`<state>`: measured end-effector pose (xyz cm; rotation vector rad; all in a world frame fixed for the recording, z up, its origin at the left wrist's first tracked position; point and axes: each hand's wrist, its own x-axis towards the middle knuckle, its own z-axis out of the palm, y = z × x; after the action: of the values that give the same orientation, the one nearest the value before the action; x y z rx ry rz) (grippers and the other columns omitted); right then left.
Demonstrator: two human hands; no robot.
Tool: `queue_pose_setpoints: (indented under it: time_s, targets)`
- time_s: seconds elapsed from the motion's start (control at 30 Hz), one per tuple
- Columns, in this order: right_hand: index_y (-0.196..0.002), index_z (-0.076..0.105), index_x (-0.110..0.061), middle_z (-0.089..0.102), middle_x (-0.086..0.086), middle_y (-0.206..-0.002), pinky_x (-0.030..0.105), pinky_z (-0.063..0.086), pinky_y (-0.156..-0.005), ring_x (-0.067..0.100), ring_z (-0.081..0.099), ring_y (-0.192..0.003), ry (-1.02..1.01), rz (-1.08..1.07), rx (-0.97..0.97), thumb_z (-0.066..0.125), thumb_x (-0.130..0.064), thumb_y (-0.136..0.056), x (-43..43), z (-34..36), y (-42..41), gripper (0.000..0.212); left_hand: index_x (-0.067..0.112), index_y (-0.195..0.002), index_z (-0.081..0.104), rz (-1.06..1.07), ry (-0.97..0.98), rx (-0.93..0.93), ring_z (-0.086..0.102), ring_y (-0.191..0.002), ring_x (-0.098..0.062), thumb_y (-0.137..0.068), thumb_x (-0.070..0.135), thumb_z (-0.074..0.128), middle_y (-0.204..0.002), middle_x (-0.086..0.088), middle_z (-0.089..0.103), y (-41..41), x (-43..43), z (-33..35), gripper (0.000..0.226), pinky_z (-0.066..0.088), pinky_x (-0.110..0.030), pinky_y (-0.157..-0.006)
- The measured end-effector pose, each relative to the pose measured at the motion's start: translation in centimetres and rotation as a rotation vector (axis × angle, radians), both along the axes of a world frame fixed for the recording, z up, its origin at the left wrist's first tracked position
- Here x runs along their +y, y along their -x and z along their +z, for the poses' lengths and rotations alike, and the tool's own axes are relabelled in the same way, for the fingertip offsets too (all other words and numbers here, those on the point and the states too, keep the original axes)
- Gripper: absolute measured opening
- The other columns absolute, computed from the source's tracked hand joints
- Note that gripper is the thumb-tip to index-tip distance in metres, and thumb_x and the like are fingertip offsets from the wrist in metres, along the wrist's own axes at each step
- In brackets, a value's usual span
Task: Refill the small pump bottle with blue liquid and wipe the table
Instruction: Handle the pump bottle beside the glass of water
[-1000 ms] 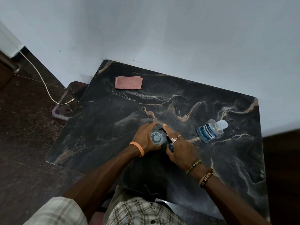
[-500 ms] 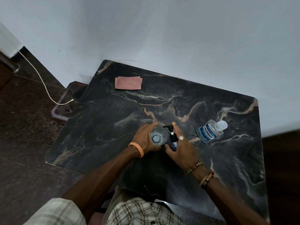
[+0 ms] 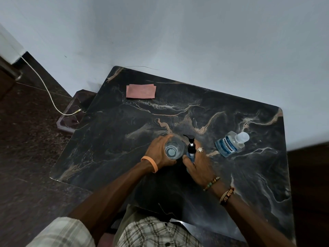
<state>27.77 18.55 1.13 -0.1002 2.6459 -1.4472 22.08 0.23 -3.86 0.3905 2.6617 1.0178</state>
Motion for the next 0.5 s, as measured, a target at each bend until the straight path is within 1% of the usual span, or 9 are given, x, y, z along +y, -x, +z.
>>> queue_pose_setpoints:
  time_s: [0.03, 0.1, 0.17, 0.2, 0.27, 0.3, 0.37, 0.47, 0.5]
  targets:
    - [-0.132, 0.037, -0.023, 0.053, -0.006, -0.122, 0.031, 0.045, -0.094, 0.005, 0.052, -0.11, -0.014, 0.009, -0.001, 0.056, -0.03, -0.088, 0.1, -0.2, 0.0, 0.048, 0.022, -0.137, 0.043, 0.002, -0.005, -0.003, 0.049, -0.119, -0.015, -0.056, 0.051, 0.084, -0.129, 0.002, 0.055, -0.1, 0.0, 0.0, 0.095, 0.036, -0.033, -0.106]
    - [-0.128, 0.038, -0.02, 0.052, -0.004, -0.119, 0.025, 0.043, -0.092, 0.005, 0.05, -0.105, -0.065, 0.006, 0.021, 0.054, -0.035, -0.09, 0.3, -0.5, -0.2, 0.044, 0.023, -0.138, 0.042, 0.015, -0.021, -0.008, 0.048, -0.121, -0.016, -0.056, 0.048, 0.086, -0.131, 0.001, 0.054, -0.2, -0.1, 0.1, 0.096, 0.032, -0.029, -0.108]
    - [-0.125, 0.039, -0.019, 0.049, -0.005, -0.112, 0.016, 0.039, -0.084, 0.002, 0.048, -0.097, -0.104, -0.043, 0.048, 0.054, -0.036, -0.091, 0.5, -0.9, -0.3, 0.041, 0.023, -0.139, 0.04, 0.028, -0.029, -0.013, 0.047, -0.122, -0.017, -0.055, 0.046, 0.086, -0.132, -0.001, 0.053, -0.3, -0.1, 0.2, 0.098, 0.029, -0.025, -0.106]
    - [-0.123, 0.04, -0.018, 0.048, -0.005, -0.108, 0.014, 0.037, -0.08, 0.002, 0.048, -0.093, -0.108, -0.075, 0.049, 0.055, -0.036, -0.091, 0.6, -1.0, -0.3, 0.039, 0.023, -0.14, 0.039, 0.031, -0.025, -0.017, 0.046, -0.122, -0.017, -0.055, 0.046, 0.086, -0.133, -0.001, 0.053, -0.4, -0.1, 0.3, 0.1, 0.03, -0.027, -0.106]
    - [-0.115, 0.044, -0.019, 0.05, -0.004, -0.104, 0.019, 0.039, -0.077, 0.005, 0.05, -0.09, -0.087, -0.141, 0.031, 0.059, -0.033, -0.09, 0.9, -1.4, -0.2, 0.032, 0.024, -0.141, 0.037, 0.038, -0.017, -0.031, 0.046, -0.123, -0.017, -0.054, 0.047, 0.086, -0.134, 0.0, 0.052, -0.4, -0.1, 0.3, 0.101, 0.033, -0.031, -0.108]
    - [-0.112, 0.045, -0.023, 0.051, -0.004, -0.102, 0.021, 0.041, -0.077, 0.007, 0.051, -0.091, -0.07, -0.175, 0.013, 0.062, -0.031, -0.089, 1.1, -1.5, -0.2, 0.03, 0.024, -0.141, 0.037, 0.04, -0.014, -0.036, 0.045, -0.124, -0.017, -0.054, 0.047, 0.086, -0.134, -0.001, 0.052, -0.4, -0.2, 0.4, 0.102, 0.034, -0.033, -0.109]
    - [-0.108, 0.046, -0.029, 0.054, -0.006, -0.101, 0.024, 0.045, -0.078, 0.006, 0.053, -0.092, -0.033, -0.223, -0.035, 0.068, -0.03, -0.085, 1.5, -1.8, -0.3, 0.031, 0.024, -0.141, 0.037, 0.043, -0.016, -0.038, 0.046, -0.124, -0.018, -0.054, 0.049, 0.086, -0.134, -0.001, 0.052, -0.4, -0.1, 0.3, 0.103, 0.034, -0.032, -0.109]
    - [-0.107, 0.05, -0.027, 0.055, -0.007, -0.101, 0.028, 0.047, -0.079, 0.005, 0.055, -0.093, -0.024, -0.246, -0.097, 0.072, -0.031, -0.082, 1.8, -2.2, -0.8, 0.034, 0.024, -0.142, 0.036, 0.049, -0.028, -0.044, 0.045, -0.125, -0.019, -0.053, 0.049, 0.086, -0.135, -0.002, 0.051, -0.5, -0.1, 0.3, 0.105, 0.031, -0.029, -0.108]
    - [-0.107, 0.051, -0.027, 0.055, -0.008, -0.101, 0.027, 0.046, -0.079, 0.006, 0.055, -0.094, -0.031, -0.241, -0.109, 0.073, -0.032, -0.081, 1.8, -2.4, -1.0, 0.034, 0.023, -0.142, 0.036, 0.052, -0.03, -0.045, 0.045, -0.125, -0.019, -0.053, 0.048, 0.086, -0.135, -0.002, 0.051, -0.5, -0.1, 0.4, 0.105, 0.03, -0.028, -0.106]
